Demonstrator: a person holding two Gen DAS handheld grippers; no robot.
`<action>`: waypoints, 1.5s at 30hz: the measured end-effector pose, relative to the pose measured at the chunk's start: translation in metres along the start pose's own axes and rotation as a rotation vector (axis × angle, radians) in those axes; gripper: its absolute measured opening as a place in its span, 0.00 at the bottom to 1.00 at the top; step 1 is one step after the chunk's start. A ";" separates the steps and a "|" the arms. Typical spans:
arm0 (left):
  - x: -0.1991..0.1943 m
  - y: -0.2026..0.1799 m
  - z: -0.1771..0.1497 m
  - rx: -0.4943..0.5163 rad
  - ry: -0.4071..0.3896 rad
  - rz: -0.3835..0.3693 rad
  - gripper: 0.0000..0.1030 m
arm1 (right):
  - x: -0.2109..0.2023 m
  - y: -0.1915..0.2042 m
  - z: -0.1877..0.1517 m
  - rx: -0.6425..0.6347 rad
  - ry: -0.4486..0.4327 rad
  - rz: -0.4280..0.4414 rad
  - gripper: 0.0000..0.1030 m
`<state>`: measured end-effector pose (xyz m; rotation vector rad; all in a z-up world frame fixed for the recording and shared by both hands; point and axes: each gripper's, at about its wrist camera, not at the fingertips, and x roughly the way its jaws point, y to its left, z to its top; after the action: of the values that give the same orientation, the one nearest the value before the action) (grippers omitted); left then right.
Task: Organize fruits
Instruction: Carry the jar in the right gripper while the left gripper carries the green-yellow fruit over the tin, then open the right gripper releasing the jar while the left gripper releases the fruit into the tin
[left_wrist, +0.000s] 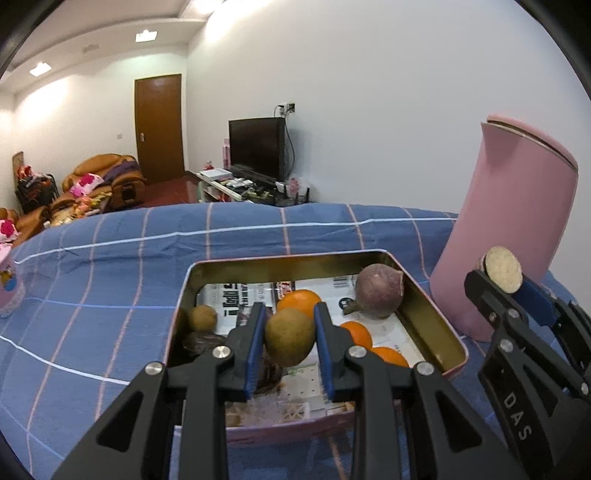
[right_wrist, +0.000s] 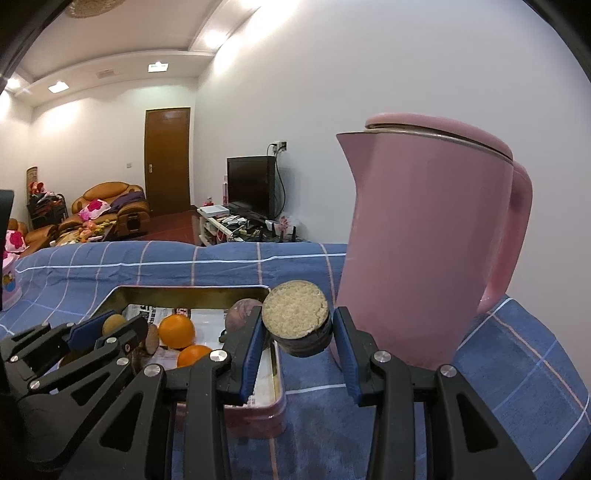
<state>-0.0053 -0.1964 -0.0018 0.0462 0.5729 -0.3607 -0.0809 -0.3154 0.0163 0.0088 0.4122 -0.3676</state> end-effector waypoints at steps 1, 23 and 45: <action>0.001 0.001 0.001 -0.006 -0.001 -0.006 0.27 | 0.001 0.001 0.001 -0.001 -0.003 -0.006 0.39; 0.023 0.033 0.016 -0.076 -0.015 0.061 0.27 | 0.047 0.030 0.020 0.001 0.064 0.092 0.39; 0.040 0.044 0.012 -0.095 0.110 0.060 0.27 | 0.080 0.057 0.015 -0.063 0.208 0.259 0.41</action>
<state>0.0472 -0.1697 -0.0155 -0.0081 0.6950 -0.2731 0.0130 -0.2907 -0.0045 0.0393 0.6205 -0.0974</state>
